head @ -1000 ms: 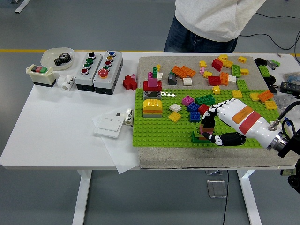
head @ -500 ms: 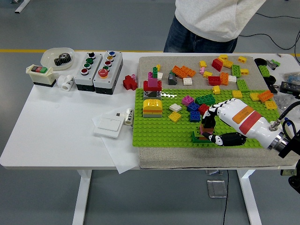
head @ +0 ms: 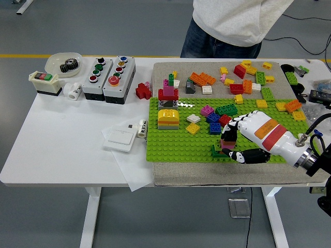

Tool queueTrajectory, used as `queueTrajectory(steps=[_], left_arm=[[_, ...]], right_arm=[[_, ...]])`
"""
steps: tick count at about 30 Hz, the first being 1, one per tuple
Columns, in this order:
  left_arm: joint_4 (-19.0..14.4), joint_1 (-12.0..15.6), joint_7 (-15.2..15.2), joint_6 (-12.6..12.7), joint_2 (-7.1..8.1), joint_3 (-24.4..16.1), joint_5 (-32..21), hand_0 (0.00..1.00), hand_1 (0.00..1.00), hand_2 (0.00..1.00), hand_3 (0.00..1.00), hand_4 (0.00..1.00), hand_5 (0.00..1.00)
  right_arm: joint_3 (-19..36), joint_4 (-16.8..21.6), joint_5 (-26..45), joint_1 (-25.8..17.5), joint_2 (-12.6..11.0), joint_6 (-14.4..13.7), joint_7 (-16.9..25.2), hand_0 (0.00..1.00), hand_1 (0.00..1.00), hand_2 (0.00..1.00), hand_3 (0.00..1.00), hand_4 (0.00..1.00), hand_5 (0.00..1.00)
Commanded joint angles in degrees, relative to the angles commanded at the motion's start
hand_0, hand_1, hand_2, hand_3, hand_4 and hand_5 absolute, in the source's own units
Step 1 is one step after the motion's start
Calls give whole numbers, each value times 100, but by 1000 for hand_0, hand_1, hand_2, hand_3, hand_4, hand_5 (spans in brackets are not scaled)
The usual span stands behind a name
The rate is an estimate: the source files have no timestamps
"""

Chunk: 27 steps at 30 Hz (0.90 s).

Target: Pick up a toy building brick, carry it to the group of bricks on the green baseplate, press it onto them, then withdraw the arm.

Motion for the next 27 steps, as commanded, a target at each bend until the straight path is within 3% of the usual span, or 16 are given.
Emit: queueTrajectory(steps=[27], left_arm=[[2, -9, -14, -1, 0, 22, -14, 484, 581, 644, 577, 598, 674]], right_arm=[[-165, -125, 43, 185, 49, 17, -19, 358, 461, 544, 540, 719, 411]])
